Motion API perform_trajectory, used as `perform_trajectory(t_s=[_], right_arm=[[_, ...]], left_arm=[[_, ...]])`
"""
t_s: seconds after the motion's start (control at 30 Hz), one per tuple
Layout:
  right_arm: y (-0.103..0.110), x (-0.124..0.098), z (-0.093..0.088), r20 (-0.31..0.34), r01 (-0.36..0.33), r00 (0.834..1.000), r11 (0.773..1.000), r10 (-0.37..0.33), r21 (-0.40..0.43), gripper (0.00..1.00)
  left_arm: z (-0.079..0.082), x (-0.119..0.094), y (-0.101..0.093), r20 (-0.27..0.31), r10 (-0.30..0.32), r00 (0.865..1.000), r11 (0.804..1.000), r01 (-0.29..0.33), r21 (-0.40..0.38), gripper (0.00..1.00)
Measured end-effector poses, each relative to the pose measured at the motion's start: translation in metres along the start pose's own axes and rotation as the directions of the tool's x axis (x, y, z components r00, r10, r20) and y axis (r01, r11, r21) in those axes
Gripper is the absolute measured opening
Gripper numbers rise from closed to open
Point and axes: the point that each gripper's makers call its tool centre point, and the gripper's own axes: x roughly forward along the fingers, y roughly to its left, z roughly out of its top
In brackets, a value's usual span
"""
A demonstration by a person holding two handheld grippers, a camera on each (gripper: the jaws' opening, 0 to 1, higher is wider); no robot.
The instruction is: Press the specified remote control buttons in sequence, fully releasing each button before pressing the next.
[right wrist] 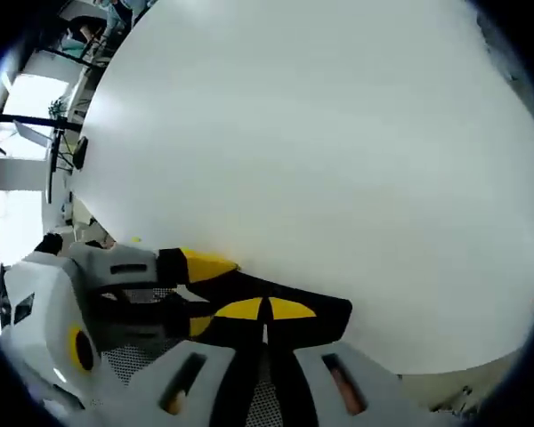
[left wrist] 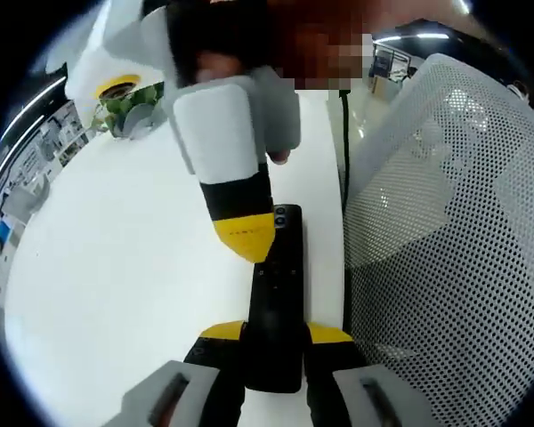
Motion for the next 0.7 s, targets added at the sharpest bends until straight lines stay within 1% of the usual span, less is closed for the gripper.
perform_trajectory(t_s=[0.07,0.13,0.17,0.23,0.27,0.37,0.47,0.6,0.7], right_arm=[[-0.002,0.001,0.004,0.099,0.006,0.995,1.000,-0.005,-0.011,0.00],[-0.004,0.002,0.002,0.123,0.018,0.992,1.000,-0.014,-0.024,0.00],[-0.006,0.001,0.002,0.150,0.032,0.988,0.999,-0.026,-0.039,0.00],[-0.005,0.000,-0.001,0.162,0.039,0.986,0.999,-0.033,-0.037,0.00],[-0.005,-0.002,0.001,0.188,0.041,0.982,0.999,-0.034,-0.035,0.00],[0.000,-0.004,0.004,0.234,0.013,0.972,1.000,-0.010,-0.014,0.00],[0.002,-0.002,0.005,0.236,0.009,0.972,1.000,-0.006,-0.012,0.00],[0.000,0.005,-0.009,0.177,0.017,0.984,1.000,-0.015,-0.005,0.00],[0.001,0.003,-0.006,0.188,0.021,0.982,1.000,-0.016,-0.022,0.00]], left_arm=[[0.000,0.000,0.000,0.000,-0.001,1.000,1.000,0.001,0.002,0.24],[0.000,-0.001,0.000,-0.002,-0.001,1.000,1.000,0.001,0.003,0.24],[0.000,0.000,0.000,-0.002,-0.001,1.000,1.000,0.001,0.002,0.24],[0.000,0.000,0.000,-0.003,0.000,1.000,1.000,0.000,0.005,0.24],[0.000,0.000,0.000,-0.004,0.001,1.000,1.000,-0.001,0.007,0.24],[-0.001,0.000,0.000,-0.008,0.004,1.000,1.000,-0.003,0.014,0.24],[-0.001,-0.001,0.001,-0.014,0.010,1.000,1.000,-0.009,0.024,0.24],[-0.001,-0.001,0.001,-0.014,0.007,1.000,1.000,-0.006,0.011,0.24],[-0.001,-0.001,0.001,-0.010,0.007,1.000,1.000,-0.007,0.004,0.24]])
